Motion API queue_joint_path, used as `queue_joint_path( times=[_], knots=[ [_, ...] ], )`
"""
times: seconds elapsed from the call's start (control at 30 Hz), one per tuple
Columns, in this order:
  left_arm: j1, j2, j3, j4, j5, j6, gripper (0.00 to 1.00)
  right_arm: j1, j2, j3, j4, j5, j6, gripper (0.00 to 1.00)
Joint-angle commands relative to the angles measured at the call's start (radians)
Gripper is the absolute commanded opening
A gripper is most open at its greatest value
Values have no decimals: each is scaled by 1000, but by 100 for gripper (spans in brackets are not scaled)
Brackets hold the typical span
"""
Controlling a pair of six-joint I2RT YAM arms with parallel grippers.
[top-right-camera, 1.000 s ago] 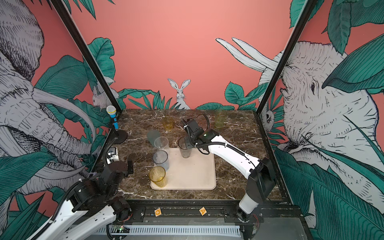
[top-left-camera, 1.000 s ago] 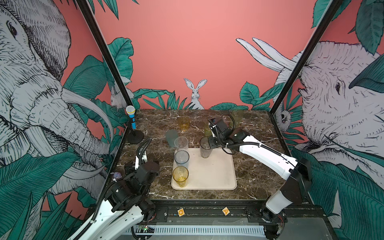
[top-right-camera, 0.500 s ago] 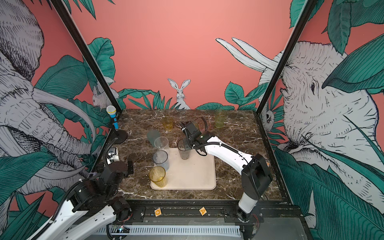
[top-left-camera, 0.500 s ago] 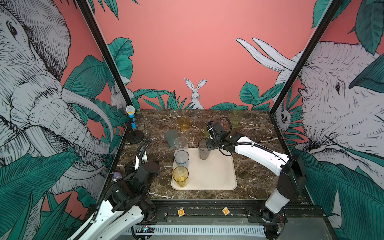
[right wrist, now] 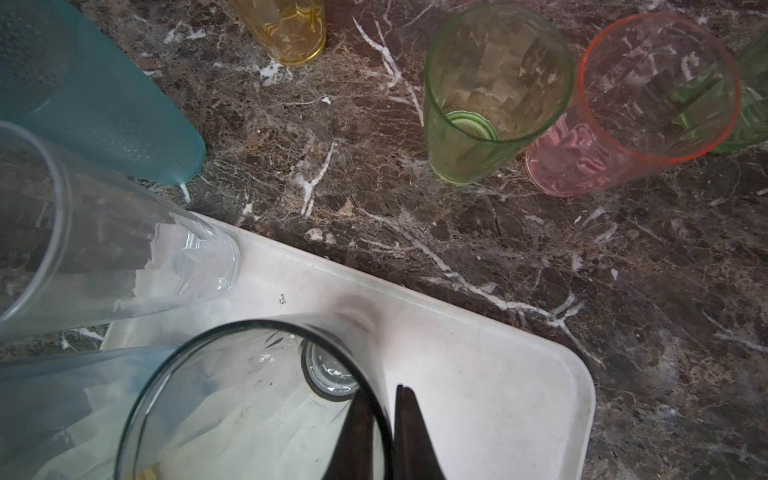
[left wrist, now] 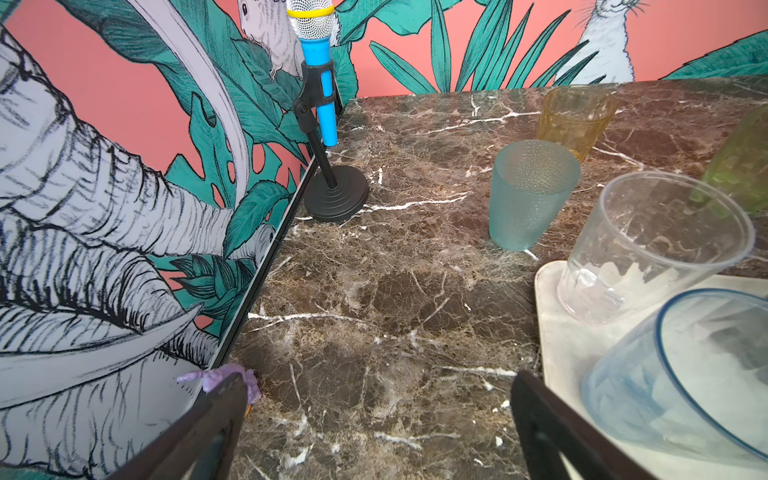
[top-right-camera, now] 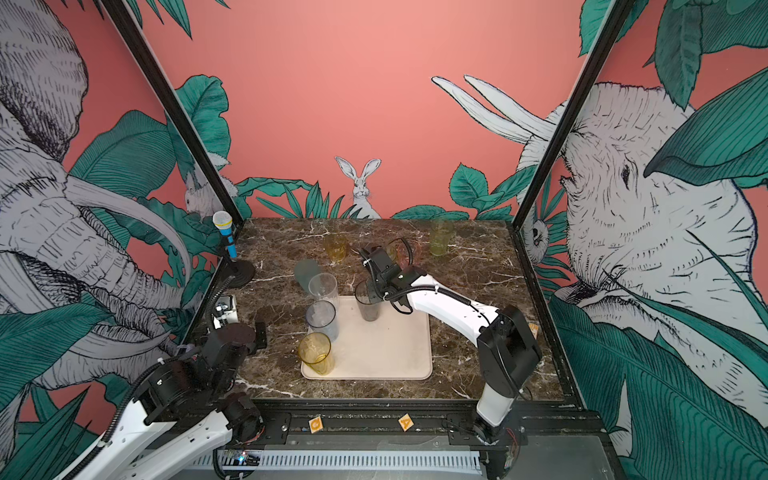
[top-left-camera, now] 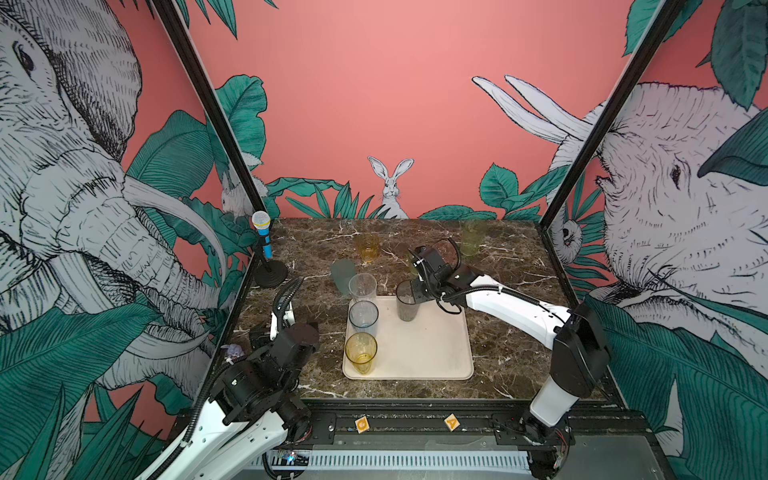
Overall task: Place the glasses into the tray
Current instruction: 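Lower the dark grey cup onto the tray beside the clear cups and release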
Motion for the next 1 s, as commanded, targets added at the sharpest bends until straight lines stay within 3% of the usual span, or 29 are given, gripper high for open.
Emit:
queue_joint_path(
  times=[0.0,0.33,0.97],
  knots=[
    [4,-5,-8,8,-9,-19,99,4,8,-3,55,10,6,0],
    [4,-6,-6,4,-9,-19,99,3,30,-8,70,9,-6,1],
    [4,-12,-8,3,-8,-24,99,4,10,39,6,22,-21,44]
  ],
)
